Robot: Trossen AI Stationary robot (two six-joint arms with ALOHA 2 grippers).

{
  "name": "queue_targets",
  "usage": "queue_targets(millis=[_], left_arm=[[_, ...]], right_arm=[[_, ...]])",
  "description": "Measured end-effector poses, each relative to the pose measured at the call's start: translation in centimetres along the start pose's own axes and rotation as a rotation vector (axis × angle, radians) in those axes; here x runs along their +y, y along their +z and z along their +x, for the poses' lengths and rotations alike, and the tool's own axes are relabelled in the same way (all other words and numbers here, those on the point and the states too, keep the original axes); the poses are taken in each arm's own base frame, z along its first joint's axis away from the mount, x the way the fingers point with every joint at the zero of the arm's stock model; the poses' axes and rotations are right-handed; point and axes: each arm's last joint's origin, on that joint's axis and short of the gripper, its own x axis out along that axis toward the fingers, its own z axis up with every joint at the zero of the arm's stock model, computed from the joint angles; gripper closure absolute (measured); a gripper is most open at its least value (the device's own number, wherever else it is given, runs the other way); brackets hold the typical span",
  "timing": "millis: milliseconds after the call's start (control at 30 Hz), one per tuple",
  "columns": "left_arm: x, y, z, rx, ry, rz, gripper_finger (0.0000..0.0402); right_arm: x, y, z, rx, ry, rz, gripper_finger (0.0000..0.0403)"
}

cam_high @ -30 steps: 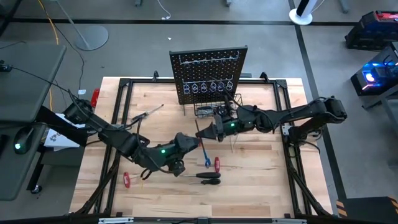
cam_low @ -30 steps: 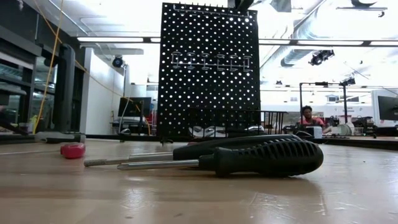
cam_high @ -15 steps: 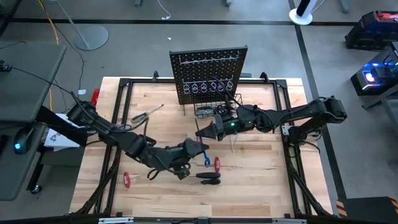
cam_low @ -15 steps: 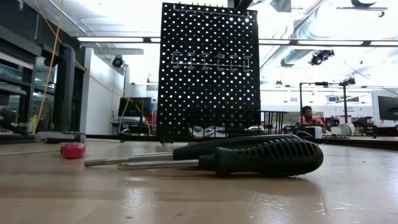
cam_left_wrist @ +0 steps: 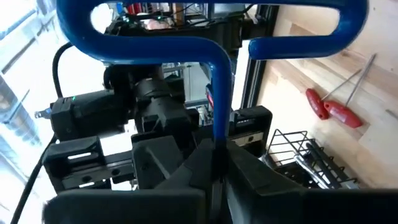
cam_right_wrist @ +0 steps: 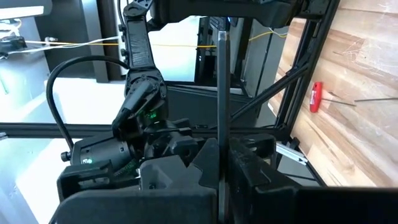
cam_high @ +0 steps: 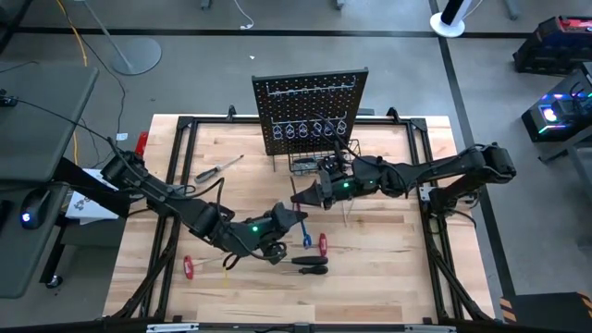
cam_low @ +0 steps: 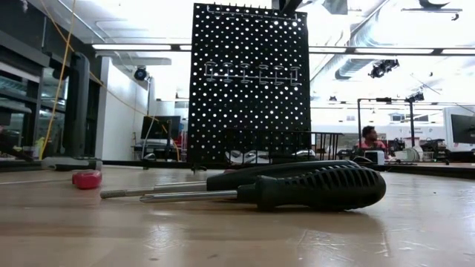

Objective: Hang tools onto peg board
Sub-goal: Hang the blue pick tool on the pegboard

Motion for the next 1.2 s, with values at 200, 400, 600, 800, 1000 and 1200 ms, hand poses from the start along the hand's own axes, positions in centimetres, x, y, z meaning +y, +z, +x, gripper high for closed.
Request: queue_targets(millis=[200,400,600,800,1000,1200], left_arm=[[-0.1,0.0,-0.1,0.000,-0.010,-0.089,0.0395],[-0.4,0.6,-1.0,0.009,-0.013,-0.225,0.0398],[-1.8,1.1,-2.4,0.042,-0.078,-0.362,0.0399],[-1.7,-0.3,-4.0,0.166,-0.039,-0.797,0.0400],[0.0,-3.2,-1.8,0.246,0.204,-1.673,0.0400],[1.4,-5.4,3.6,0.194,0.427,-2.006,0.0400]], right_arm=[[0.0,0.0,0.0,0.003,-0.004,0.004,0.0389],[0.2,-0.1,-0.3,0.021,-0.006,0.010,0.0337],[1.8,0.2,-1.8,-0.014,0.037,-0.073,0.0297],[4.8,1.2,-5.4,-0.155,0.106,-0.288,0.0290],[7.4,1.1,-10.1,-0.341,0.093,-0.447,0.0289],[8.1,-0.1,-13.6,-0.409,0.016,-0.503,0.0289]])
